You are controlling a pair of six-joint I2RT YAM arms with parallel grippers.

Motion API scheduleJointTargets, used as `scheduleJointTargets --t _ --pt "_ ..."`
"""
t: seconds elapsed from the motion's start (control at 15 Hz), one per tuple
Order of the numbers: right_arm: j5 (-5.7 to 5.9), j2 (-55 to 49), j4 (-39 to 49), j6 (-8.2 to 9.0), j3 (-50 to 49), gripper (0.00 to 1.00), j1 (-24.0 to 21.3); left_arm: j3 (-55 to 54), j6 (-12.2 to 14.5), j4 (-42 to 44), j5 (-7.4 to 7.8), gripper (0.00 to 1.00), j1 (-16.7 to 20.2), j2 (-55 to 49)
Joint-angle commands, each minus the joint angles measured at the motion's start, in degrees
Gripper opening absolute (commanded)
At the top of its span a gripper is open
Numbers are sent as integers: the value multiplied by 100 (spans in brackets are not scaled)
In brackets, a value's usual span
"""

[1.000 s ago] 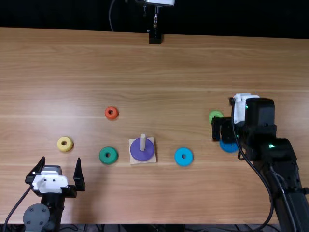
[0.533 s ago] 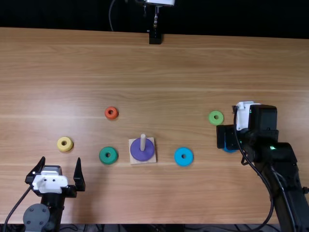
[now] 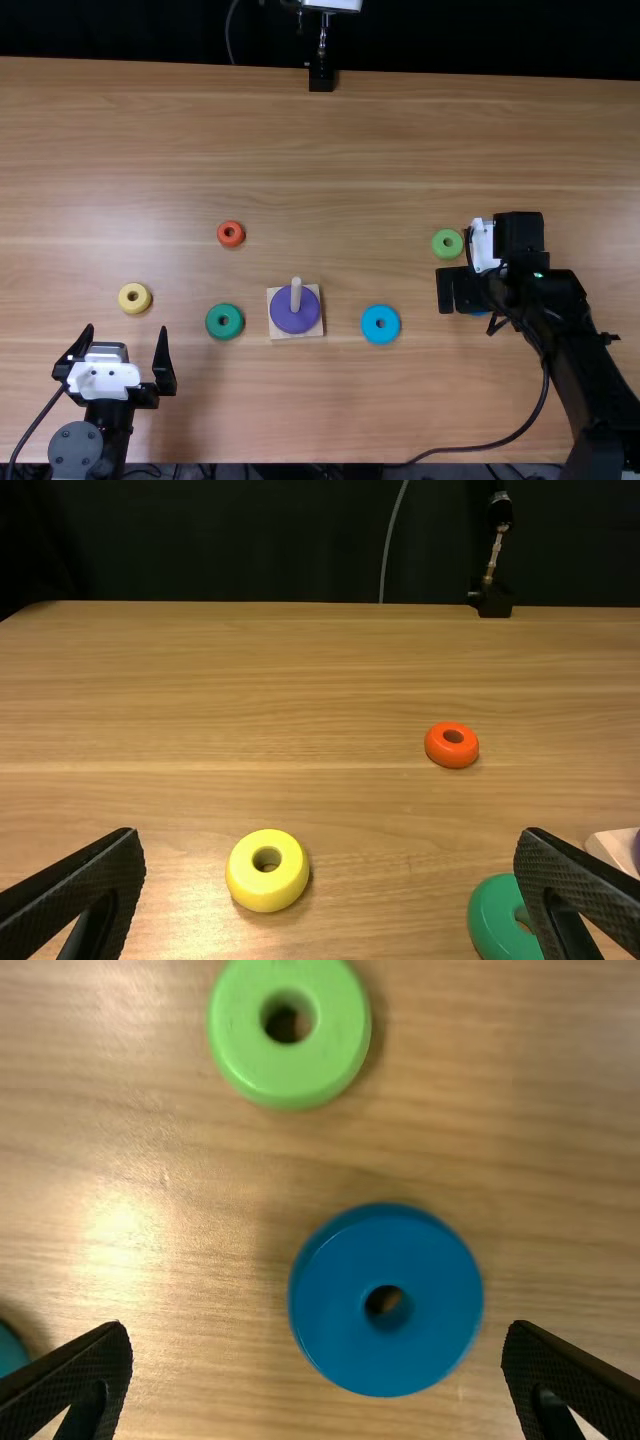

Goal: Build the Hanoi tower: stack the rings onto the peg from bottom to top in this color order: purple, dark blue, light blue, dark green, light green, yellow, orange.

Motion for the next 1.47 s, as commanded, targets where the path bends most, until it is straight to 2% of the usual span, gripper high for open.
scheduleJointTargets --t 0.0,0.33,1.4 --pt "32 194 4 48 0 100 -249 -282 84 -99 -26 100 46 -67" --pt "43 528 15 27 71 100 -495 -282 84 -89 -26 100 46 -67" --pt "32 871 416 27 167 100 -487 -282 84 -99 -26 100 46 -67"
